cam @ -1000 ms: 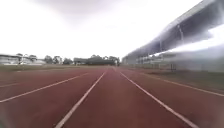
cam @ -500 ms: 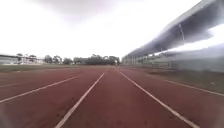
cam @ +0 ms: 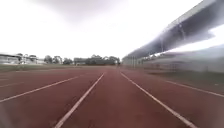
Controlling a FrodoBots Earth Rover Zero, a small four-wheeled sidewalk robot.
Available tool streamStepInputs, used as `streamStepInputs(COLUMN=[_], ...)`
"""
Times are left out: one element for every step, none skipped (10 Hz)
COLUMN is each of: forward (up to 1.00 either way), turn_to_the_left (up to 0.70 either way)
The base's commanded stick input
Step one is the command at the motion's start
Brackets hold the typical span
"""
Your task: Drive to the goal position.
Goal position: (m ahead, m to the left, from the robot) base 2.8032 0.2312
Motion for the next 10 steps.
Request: streamStepInputs(forward=[0.45,0.45,0.45,0.45,0.45,0.45,0.45,0.45,0.45,0.45], turn_to_the_left=[0.0,0.0,0.0,0.0,0.0,0.0,0.0,0.0,0.0,0.0])
